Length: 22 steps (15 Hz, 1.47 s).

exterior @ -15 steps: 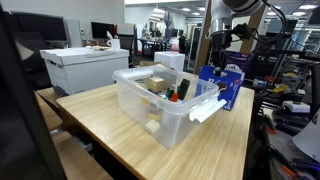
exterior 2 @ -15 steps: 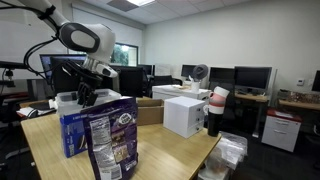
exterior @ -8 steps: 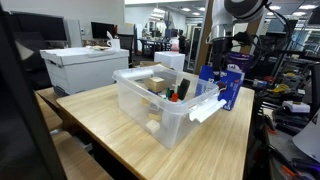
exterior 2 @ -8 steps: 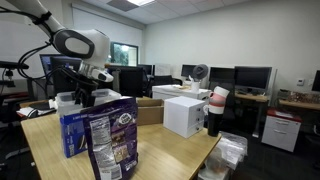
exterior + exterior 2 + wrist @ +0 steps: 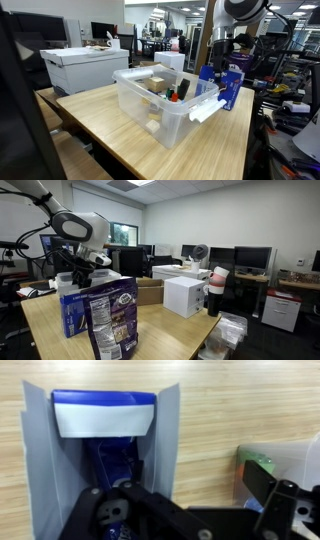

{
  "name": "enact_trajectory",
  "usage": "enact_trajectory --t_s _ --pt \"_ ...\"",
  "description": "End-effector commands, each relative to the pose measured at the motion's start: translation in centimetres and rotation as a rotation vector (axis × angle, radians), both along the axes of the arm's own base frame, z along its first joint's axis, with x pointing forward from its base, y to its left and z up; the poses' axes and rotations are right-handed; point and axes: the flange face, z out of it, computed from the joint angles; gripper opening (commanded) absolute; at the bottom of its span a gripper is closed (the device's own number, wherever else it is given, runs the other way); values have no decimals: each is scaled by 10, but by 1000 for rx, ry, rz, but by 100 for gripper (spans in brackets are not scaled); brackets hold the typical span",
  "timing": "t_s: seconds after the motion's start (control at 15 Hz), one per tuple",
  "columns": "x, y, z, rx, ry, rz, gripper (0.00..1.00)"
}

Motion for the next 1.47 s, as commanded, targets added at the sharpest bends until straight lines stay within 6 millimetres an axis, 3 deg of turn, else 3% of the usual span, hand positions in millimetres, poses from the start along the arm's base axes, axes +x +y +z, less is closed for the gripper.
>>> enact_trajectory --t_s 0.0,0.27,0.33,0.4,0.53,0.87,1.0,1.4 --pt "-7 1 -4 65 0 5 100" --pt "-9 0 -8 102 17 -1 100" --pt "-9 0 -8 103 19 -3 76" --pt "-10 0 -8 103 21 -4 74" --pt "-10 -1 -9 101 24 -6 59" --pt "-10 -2 -10 99 29 -10 10" --pt "-11 -2 -11 99 32 -10 2" --pt "-11 -3 -10 102 35 -17 4"
